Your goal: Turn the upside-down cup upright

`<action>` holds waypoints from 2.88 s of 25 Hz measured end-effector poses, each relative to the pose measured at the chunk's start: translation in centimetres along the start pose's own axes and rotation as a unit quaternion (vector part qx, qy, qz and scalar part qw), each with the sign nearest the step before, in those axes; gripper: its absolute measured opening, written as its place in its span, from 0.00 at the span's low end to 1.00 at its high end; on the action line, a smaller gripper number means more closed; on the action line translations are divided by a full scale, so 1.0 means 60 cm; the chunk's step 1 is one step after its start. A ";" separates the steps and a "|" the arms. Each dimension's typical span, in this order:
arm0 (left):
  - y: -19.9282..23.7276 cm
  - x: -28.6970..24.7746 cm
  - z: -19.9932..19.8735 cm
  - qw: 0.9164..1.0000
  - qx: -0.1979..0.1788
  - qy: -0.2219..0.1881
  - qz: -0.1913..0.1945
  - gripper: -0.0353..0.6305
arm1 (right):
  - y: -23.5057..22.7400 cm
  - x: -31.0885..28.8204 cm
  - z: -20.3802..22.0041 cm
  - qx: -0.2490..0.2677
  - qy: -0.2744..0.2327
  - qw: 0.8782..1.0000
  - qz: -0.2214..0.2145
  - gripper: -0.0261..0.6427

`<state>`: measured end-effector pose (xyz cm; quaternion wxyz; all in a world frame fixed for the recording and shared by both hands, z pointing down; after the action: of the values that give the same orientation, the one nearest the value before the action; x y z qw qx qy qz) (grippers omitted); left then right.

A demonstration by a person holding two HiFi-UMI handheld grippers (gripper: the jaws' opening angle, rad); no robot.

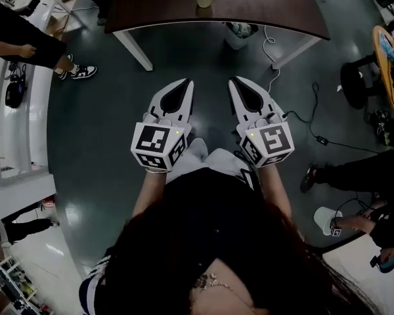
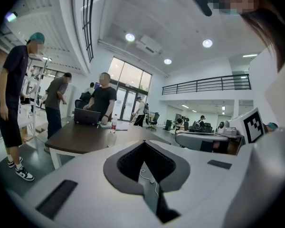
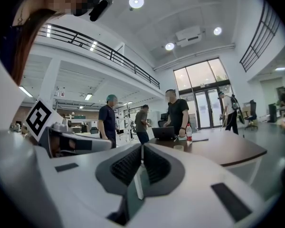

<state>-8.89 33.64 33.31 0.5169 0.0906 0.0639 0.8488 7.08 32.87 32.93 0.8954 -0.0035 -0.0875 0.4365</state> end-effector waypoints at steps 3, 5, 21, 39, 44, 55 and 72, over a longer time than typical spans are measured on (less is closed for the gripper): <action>0.017 -0.021 0.000 1.000 0.003 0.003 0.002 0.06 | -0.008 -0.021 0.004 0.001 0.006 1.000 0.001 0.07; 0.022 -0.039 0.007 1.000 0.004 0.005 0.005 0.06 | -0.024 -0.031 0.011 0.000 0.007 1.000 0.005 0.07; 0.130 -0.247 0.016 1.000 0.000 0.007 -0.008 0.06 | -0.178 -0.229 0.035 -0.012 -0.005 1.000 -0.013 0.07; 0.256 -0.536 0.024 0.999 0.012 0.025 -0.044 0.06 | -0.401 -0.482 0.072 -0.035 0.012 0.998 -0.049 0.07; 0.282 -0.554 0.027 0.998 0.010 0.030 -0.048 0.06 | -0.414 -0.513 0.083 -0.037 0.015 0.998 -0.048 0.07; 0.356 -0.602 0.036 0.999 0.013 0.043 -0.028 0.06 | -0.424 -0.568 0.113 -0.021 0.033 0.999 -0.017 0.07; 0.419 -0.647 0.107 0.995 0.035 0.091 -0.027 0.06 | -0.449 -0.613 0.222 -0.019 0.100 0.995 -0.012 0.07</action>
<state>-11.81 -12.30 41.22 0.5286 0.0295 0.1425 0.8363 3.82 -13.53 42.61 0.9046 -0.0627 -0.0058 0.4215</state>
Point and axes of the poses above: the fingertips, and each gripper's own axes: x backward along the fingers, y to its left, z out of its underside, the point moved 6 cm from there along x, backward along the fingers, and after that the axes turned 15 degrees about -y, right-handed, at the moved point
